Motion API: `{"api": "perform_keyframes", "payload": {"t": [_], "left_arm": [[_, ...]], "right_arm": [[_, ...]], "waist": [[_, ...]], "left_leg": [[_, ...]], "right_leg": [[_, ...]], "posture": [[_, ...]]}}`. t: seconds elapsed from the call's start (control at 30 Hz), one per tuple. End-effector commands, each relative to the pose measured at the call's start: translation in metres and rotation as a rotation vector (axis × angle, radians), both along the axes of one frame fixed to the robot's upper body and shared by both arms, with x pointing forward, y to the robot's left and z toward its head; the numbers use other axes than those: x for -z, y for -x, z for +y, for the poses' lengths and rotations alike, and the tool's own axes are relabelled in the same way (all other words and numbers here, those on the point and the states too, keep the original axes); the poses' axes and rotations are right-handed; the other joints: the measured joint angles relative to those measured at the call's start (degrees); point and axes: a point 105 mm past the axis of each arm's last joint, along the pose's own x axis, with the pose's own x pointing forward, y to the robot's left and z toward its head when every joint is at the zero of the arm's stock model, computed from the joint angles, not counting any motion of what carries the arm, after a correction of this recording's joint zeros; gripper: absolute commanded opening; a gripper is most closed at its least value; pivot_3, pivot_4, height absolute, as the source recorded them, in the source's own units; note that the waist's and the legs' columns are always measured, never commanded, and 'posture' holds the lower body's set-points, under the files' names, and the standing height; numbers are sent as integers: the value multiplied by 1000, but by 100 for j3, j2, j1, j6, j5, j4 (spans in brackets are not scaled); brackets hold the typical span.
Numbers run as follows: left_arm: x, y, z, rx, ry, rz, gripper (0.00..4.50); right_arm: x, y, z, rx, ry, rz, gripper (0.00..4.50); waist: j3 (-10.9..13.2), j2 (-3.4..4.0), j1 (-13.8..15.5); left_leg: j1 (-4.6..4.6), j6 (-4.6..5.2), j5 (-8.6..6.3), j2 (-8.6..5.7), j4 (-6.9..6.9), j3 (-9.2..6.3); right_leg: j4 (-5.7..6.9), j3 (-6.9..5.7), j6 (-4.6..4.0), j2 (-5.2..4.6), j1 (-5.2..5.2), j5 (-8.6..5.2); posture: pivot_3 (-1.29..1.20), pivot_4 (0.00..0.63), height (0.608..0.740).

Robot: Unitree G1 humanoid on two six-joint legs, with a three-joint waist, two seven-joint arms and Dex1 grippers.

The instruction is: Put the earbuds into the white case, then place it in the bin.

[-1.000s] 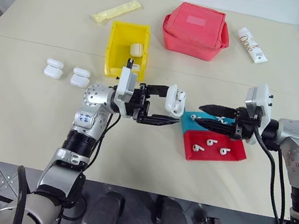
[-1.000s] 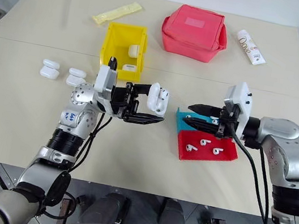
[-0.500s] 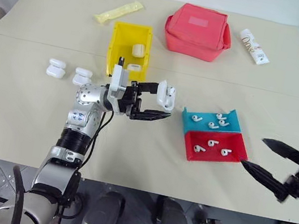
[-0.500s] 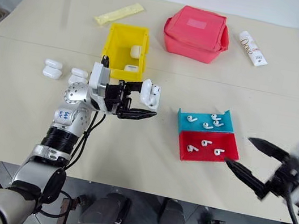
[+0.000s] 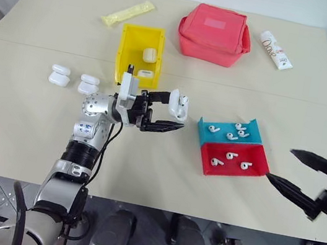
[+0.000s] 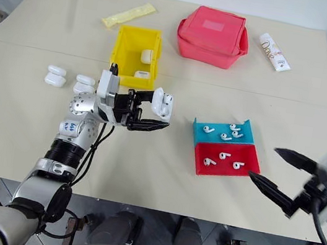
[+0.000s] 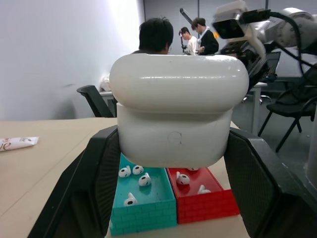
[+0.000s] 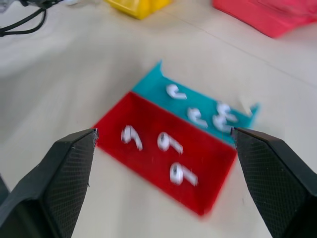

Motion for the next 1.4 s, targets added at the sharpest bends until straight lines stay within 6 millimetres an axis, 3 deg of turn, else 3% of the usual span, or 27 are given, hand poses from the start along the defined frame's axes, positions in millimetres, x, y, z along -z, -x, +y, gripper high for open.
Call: {"api": "perform_keyframes", "payload": {"t": [0.03,0.23,0.4,0.47,0.57,0.8,0.87,0.93,1.4], "left_arm": [[-11,2,0,-13,22,-56,2772],[-7,9,3,-41,39,-52,2772],[-4,13,4,-59,47,-52,2772],[-4,15,3,-61,48,-52,2772],[-4,16,3,-66,49,-52,2772],[-4,12,9,-95,44,-59,2772],[-4,11,9,-97,42,-61,2772],[-4,10,9,-99,42,-63,2772],[-5,12,8,-91,44,-73,2772]], "right_arm": [[12,-29,3,25,75,75,4476],[14,-92,28,-11,212,124,4476],[18,-119,44,-52,287,222,4476],[17,-125,48,-62,308,238,4303],[12,-126,62,-139,344,231,3605],[8,-131,83,-225,410,242,3605],[10,-134,87,-228,427,250,3254],[13,-137,90,-230,446,258,3254],[37,-155,93,-204,533,315,3254]], "waist": [[0,0,-36],[1,3,-86],[1,2,-72],[1,2,-62],[1,2,-62],[1,3,-121],[0,3,-136],[0,3,-145],[0,3,-208]], "left_leg": [[0,0,0,0,3,0],[-9,-1,3,-3,0,-1],[-20,-6,6,-4,2,-8],[-22,-6,6,-5,6,-8],[-31,-6,6,-6,8,-13],[-32,-9,7,-4,8,-11],[-32,-9,7,-5,8,-11],[-32,-9,7,-6,8,-12],[-32,-12,9,-5,6,-12]], "right_leg": [[-1,0,0,-1,1,0],[-4,-3,0,-5,-8,0],[-3,-9,0,-6,-14,0],[-2,-8,1,-6,-15,2],[19,-12,1,-7,-18,3],[27,-12,1,-3,-24,4],[28,-12,1,-3,-24,4],[28,-12,1,-4,-24,4],[32,-14,1,-2,-28,3]], "posture": [[0,150,740],[0,150,740],[0,150,740],[0,150,740],[0,150,740],[0,150,740],[0,150,740],[0,150,740],[0,150,740]]}}
